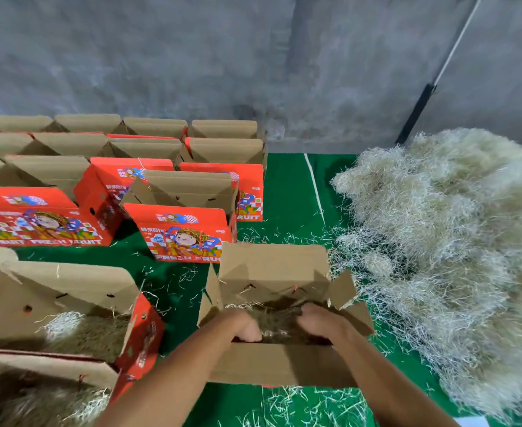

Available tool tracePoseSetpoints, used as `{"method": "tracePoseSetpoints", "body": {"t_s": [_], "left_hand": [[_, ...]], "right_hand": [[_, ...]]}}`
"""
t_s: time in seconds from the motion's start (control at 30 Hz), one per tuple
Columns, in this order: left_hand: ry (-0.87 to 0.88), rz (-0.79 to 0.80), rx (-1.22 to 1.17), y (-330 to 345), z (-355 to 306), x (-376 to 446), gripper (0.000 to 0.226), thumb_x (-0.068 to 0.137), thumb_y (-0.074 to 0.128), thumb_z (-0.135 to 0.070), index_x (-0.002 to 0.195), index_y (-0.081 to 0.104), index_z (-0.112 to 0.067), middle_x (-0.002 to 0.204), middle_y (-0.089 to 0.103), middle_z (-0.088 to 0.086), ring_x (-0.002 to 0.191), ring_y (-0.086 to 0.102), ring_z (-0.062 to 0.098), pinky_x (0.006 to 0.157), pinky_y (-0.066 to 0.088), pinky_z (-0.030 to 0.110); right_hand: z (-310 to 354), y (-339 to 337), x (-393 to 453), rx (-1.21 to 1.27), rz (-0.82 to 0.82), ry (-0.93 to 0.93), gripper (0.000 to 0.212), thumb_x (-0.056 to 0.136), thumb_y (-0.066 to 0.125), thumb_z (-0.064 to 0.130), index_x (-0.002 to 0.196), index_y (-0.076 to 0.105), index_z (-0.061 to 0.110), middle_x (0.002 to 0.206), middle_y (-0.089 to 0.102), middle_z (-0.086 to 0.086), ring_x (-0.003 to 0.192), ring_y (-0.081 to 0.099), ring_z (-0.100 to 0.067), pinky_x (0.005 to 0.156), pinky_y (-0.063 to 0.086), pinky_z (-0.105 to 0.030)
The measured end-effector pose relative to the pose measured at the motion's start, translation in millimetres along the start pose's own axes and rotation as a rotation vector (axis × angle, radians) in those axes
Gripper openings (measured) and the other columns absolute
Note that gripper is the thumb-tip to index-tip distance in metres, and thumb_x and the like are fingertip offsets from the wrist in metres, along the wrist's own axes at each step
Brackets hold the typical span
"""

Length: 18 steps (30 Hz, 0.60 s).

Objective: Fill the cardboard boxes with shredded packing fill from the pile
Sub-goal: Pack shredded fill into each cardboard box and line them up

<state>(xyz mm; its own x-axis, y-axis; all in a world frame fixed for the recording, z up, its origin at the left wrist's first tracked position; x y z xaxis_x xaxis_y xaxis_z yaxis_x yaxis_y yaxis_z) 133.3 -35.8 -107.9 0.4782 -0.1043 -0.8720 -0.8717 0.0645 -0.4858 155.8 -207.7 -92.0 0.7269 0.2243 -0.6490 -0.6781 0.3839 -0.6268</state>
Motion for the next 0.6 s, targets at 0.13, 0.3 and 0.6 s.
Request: {"method": "tracePoseSetpoints", "body": {"t_s": [0.13,0.3,0.6], "left_hand": [[0.109,-0.351,-0.233,-45.9,-27.8,-17.3,0.034,0.090,0.044,-0.025,0.119,0.057,-0.013,0.112,0.064,0.010,0.092,0.060,0.026,0.071,0.046,0.034],[0.313,-0.554,-0.514,-83.5,-76.1,-37.2,0.017,0.094,0.050,-0.020,0.107,0.060,-0.024,0.103,0.066,-0.002,0.092,0.063,0.014,0.081,0.054,0.034],[0.417,-0.626,-0.477,-59.9,-147.9,-48.9,0.026,0.100,0.049,-0.046,0.111,0.054,-0.023,0.090,0.063,-0.005,0.072,0.061,0.010,0.070,0.055,0.034]], "right_hand": [[8.4,-40.5,-9.7,0.268,-0.183,-0.103,0.020,0.101,0.054,0.029,0.098,0.070,0.018,0.070,0.062,0.004,0.055,0.055,-0.005,0.056,0.052,-0.021],[1.6,-88.3,-40.2,0.315,-0.512,-0.208,0.020,0.101,0.055,0.030,0.085,0.065,0.026,0.075,0.065,0.005,0.055,0.060,-0.004,0.046,0.045,-0.011],[-63.1,-109.5,-68.2,0.501,-0.765,-0.337,0.046,0.101,0.051,0.036,0.141,0.050,0.013,0.132,0.054,0.004,0.115,0.051,-0.005,0.100,0.042,-0.021]]}}
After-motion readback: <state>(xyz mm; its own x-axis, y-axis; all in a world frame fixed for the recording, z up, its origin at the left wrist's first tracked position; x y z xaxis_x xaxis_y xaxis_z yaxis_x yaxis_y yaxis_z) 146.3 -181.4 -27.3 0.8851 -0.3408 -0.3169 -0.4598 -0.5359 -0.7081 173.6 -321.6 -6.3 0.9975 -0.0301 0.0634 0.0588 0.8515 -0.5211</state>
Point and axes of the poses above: each hand's wrist, its own x-axis towards the middle knuckle, its own y-axis out of the palm, z = x × y, the point moved 5 cm from there along x, towards the middle knuckle
